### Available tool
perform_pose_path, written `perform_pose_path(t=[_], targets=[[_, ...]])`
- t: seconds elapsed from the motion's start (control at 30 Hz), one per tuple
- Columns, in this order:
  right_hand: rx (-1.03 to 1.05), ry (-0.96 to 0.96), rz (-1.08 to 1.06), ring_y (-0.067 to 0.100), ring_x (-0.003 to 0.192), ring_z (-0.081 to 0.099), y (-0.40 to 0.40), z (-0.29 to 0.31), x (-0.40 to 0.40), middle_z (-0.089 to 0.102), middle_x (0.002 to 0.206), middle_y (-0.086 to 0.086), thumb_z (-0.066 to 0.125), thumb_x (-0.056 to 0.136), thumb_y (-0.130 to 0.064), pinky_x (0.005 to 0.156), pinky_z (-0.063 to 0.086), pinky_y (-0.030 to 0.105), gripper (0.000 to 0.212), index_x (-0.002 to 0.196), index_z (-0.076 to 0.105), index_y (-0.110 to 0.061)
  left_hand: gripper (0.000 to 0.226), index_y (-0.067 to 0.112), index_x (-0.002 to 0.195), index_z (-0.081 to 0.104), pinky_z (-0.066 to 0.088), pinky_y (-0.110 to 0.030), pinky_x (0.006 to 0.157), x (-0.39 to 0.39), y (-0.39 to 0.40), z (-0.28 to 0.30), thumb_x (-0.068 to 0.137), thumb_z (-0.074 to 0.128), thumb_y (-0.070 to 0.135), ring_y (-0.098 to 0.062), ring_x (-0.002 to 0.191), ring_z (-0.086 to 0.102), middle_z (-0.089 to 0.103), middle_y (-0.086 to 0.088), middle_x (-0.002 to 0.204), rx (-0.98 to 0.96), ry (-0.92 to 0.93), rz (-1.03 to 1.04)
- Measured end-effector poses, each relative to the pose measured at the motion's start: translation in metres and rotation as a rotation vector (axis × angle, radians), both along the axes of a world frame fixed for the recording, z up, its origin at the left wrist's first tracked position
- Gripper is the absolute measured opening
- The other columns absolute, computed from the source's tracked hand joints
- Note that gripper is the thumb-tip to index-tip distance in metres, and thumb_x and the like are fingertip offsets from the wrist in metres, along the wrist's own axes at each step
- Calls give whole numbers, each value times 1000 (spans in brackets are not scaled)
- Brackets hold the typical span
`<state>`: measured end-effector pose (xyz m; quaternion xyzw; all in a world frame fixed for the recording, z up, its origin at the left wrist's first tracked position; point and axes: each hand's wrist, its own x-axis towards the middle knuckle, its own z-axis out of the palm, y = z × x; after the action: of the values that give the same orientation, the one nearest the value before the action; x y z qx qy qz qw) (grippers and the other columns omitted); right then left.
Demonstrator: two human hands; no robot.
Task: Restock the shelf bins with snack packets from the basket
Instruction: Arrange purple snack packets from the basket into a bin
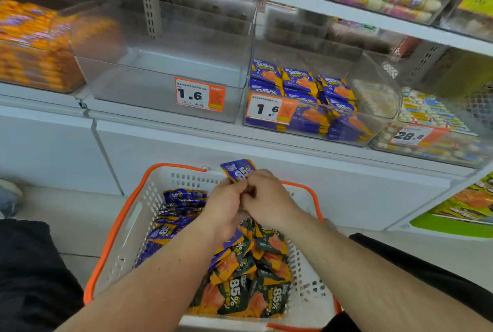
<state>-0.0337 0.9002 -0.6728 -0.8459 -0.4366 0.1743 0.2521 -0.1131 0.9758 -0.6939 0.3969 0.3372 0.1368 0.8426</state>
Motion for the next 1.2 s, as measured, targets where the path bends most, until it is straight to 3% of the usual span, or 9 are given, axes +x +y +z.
perform_pose_path(t=[0.1,0.27,0.4,0.57,0.67,0.8,0.93,1.1,1.2], targets=[[78,-75,-116,14,122,44,-7,6,5,48,122,-4,72,80,-31,102,39,30,13,86,65,-22,26,6,110,65,57,-44,77,-6,9,2,102,40,3,-32,97,69,72,-17,106,3,-29,79],[123,-92,-217,12,120,44,-15,24,6,41,123,-7,80,66,-48,96,40,27,51,104,53,-28,29,3,118,64,52,-52,94,-6,15,16,102,41,3,-36,107,66,71,-18,113,55,-107,39],[180,-121,-247,17,139,30,-9,32,2,25,149,0,73,55,-57,109,38,39,80,124,47,-27,30,3,116,66,56,-42,84,-1,12,39,100,41,2,-30,99,70,72,-17,110,123,-164,-20],[284,-121,-276,18,121,43,1,53,13,41,124,-5,75,64,-42,98,44,36,66,120,46,-25,25,14,105,71,55,-33,71,10,10,73,99,47,8,-17,84,71,76,-6,97,315,-204,-97],[388,-93,-356,17,111,51,10,85,39,43,107,-10,82,64,-38,95,46,36,59,113,53,-25,24,22,97,71,53,-21,75,25,29,92,98,50,10,-6,85,68,75,8,90,664,-213,13],[429,-140,-431,22,104,57,30,131,90,54,111,-3,79,63,-48,93,49,41,62,115,56,-26,42,11,122,63,38,-39,99,62,89,103,86,55,31,-28,112,58,65,-7,118,1691,113,314],[303,-101,-482,23,115,52,68,153,130,52,126,3,73,69,-59,97,46,40,65,123,55,-28,46,22,130,52,20,-40,106,81,118,94,92,51,49,-23,119,51,63,1,123,1926,498,40],[93,-53,-473,27,125,49,108,135,158,52,139,5,69,72,-60,98,46,40,74,136,53,-26,31,24,110,61,21,-36,101,89,120,82,89,61,47,-22,106,57,68,4,101,1916,496,175],[-42,-141,-400,26,129,48,119,123,159,54,141,2,69,76,-58,100,45,38,72,137,55,-23,30,19,91,66,27,-37,89,95,121,77,72,82,36,-27,82,63,68,2,78,1964,437,285]])
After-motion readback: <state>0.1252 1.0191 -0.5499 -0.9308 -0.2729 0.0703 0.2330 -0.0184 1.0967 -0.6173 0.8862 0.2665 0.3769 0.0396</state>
